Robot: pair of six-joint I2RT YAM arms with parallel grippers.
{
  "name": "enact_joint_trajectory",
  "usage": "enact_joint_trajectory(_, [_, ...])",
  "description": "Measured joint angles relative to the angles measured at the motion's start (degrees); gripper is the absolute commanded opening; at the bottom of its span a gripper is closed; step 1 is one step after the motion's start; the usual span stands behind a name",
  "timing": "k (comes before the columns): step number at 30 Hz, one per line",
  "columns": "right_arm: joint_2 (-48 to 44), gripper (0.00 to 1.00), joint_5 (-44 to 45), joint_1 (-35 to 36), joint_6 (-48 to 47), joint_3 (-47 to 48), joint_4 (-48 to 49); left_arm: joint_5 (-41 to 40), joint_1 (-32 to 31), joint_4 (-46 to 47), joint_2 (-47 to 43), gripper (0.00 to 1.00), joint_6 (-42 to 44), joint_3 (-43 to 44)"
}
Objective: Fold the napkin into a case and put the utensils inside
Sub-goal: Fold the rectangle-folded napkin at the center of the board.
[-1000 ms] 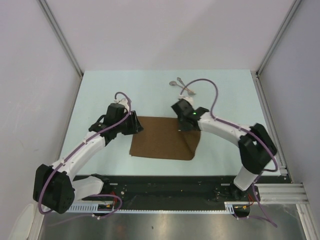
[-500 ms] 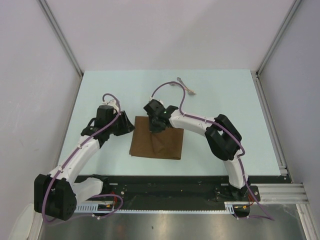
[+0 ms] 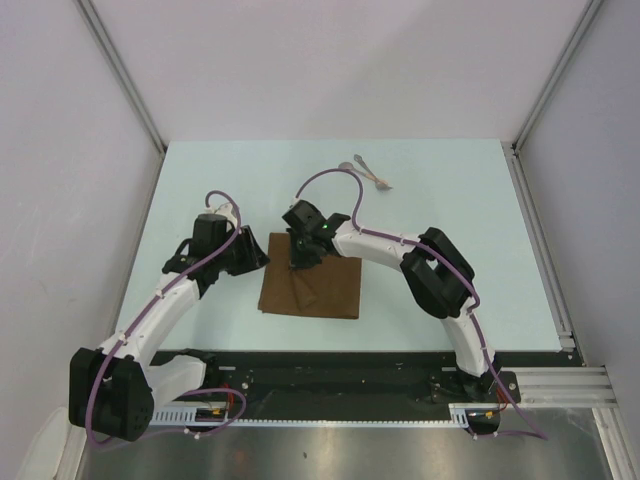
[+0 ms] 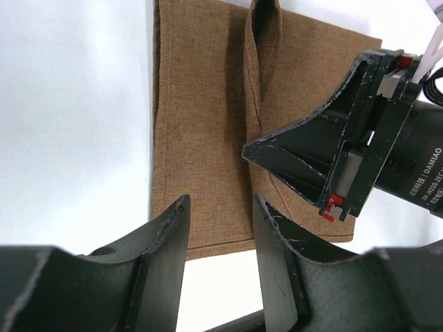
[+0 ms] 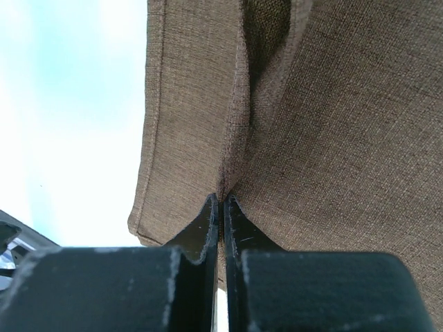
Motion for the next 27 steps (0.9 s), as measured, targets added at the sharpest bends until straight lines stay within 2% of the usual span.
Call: enact_joint_trajectory(27, [2.67, 0.00, -5.51, 0.00, 2.27, 0.76, 4.17, -0.04, 0.22, 0.48, 0.00, 0.46, -0.17, -2.14])
